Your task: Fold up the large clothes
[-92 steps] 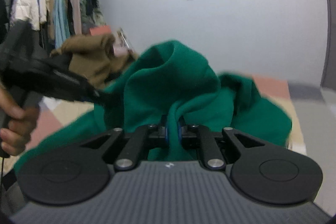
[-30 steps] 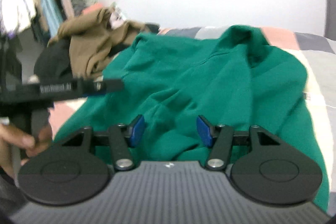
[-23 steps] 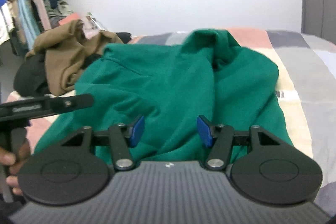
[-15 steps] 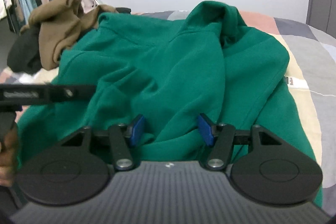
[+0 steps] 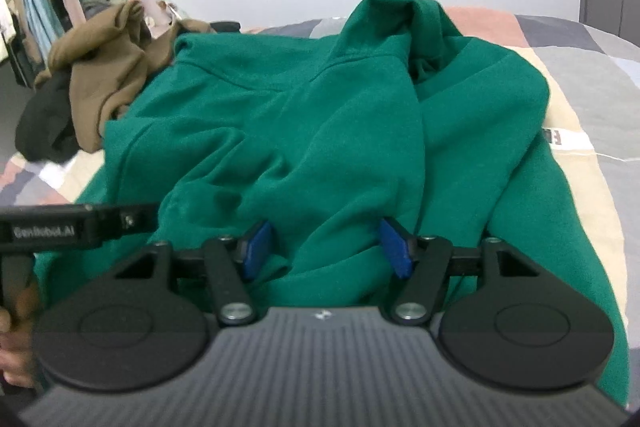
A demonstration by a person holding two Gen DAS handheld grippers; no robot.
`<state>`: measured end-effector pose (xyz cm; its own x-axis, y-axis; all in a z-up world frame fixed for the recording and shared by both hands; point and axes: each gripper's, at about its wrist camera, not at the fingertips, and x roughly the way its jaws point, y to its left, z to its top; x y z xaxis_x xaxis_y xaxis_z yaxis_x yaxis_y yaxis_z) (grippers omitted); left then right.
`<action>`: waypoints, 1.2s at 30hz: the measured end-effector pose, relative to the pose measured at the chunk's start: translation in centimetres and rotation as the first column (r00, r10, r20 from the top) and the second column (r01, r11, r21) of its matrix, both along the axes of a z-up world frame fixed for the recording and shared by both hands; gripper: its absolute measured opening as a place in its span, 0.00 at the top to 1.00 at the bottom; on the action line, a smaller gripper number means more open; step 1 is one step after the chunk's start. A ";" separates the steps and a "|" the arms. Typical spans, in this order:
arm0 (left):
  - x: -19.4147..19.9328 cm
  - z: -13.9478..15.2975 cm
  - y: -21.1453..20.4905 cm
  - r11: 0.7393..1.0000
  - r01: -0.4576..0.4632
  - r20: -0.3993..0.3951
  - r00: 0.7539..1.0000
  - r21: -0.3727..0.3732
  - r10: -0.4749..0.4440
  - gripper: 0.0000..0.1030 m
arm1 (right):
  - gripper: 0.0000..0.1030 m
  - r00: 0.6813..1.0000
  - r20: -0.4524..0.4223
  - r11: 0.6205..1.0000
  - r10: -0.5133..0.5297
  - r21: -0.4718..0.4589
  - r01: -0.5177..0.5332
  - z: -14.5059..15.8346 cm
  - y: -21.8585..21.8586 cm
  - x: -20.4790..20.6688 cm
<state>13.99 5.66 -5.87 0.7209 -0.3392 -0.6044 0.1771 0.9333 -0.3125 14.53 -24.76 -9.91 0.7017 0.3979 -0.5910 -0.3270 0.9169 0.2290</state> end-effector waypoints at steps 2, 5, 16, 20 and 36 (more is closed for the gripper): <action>-0.7 0.5 0.0 1.000 -0.005 0.009 1.000 0.013 0.004 0.49 | 0.41 1.000 -0.016 0.999 -0.027 0.042 0.028 0.4 -1.2 -0.5; -1.9 1.4 0.2 1.000 -0.015 0.027 1.000 0.014 0.015 0.44 | 0.39 0.996 -0.047 0.989 -0.079 0.121 0.084 1.3 -3.6 -1.1; -5.0 4.4 7.6 0.971 -0.235 0.040 0.971 -0.050 0.237 0.26 | 0.10 0.881 -0.211 0.874 -0.424 0.159 0.459 0.6 -13.0 -2.3; -4.8 3.2 11.6 0.938 -0.337 -0.050 0.941 -0.077 0.334 0.24 | 0.10 0.780 -0.354 0.784 -0.516 0.173 0.597 -2.2 -15.9 -1.4; -4.5 -0.8 12.7 0.929 -0.309 -0.243 0.935 -0.202 0.258 0.23 | 0.08 0.883 -0.467 0.746 -0.051 0.570 0.344 -4.4 -12.3 -1.6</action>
